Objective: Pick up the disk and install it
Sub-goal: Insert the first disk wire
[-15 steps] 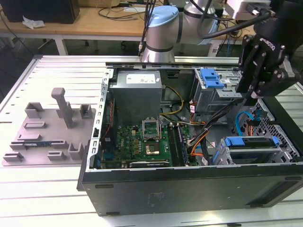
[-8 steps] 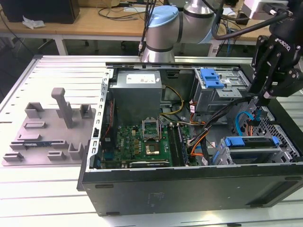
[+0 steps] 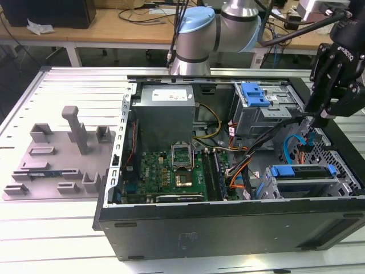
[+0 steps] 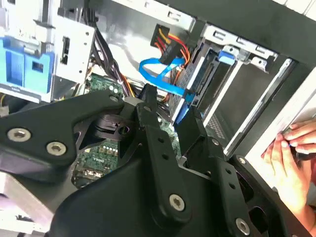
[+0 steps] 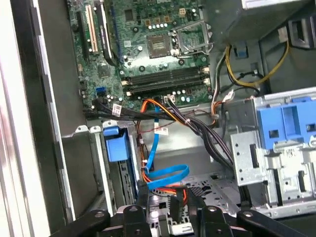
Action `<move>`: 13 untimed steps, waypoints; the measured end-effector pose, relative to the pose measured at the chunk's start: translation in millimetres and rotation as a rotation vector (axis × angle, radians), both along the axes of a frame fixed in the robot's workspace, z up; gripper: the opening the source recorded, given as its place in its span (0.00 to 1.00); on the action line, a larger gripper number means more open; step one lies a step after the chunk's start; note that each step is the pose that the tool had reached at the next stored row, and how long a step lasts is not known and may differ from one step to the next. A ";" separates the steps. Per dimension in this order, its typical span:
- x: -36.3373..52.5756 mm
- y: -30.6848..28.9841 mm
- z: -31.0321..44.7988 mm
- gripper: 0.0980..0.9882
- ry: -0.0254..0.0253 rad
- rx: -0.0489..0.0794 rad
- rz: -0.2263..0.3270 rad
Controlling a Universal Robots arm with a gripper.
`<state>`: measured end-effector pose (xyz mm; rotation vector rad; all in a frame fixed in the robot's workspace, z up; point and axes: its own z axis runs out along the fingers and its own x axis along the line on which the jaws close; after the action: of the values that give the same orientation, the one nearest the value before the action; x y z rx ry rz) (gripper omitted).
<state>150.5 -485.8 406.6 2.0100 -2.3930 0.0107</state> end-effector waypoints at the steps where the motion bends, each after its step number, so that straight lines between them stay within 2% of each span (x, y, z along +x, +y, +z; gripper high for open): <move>1: 3.2 0.5 -0.3 0.39 0.0002 -0.001 -0.005; 3: 7.3 0.8 -0.5 0.39 0.0006 -0.005 -0.013; 7: 17.2 3.0 -3.1 0.39 0.0037 -0.023 -0.027; 9: 20.8 7.4 -5.6 0.39 0.0059 -0.034 -0.031; 13: 21.4 14.8 -7.7 0.39 0.0061 -0.043 -0.034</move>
<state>172.0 -471.0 398.9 1.9479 -2.4011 0.0554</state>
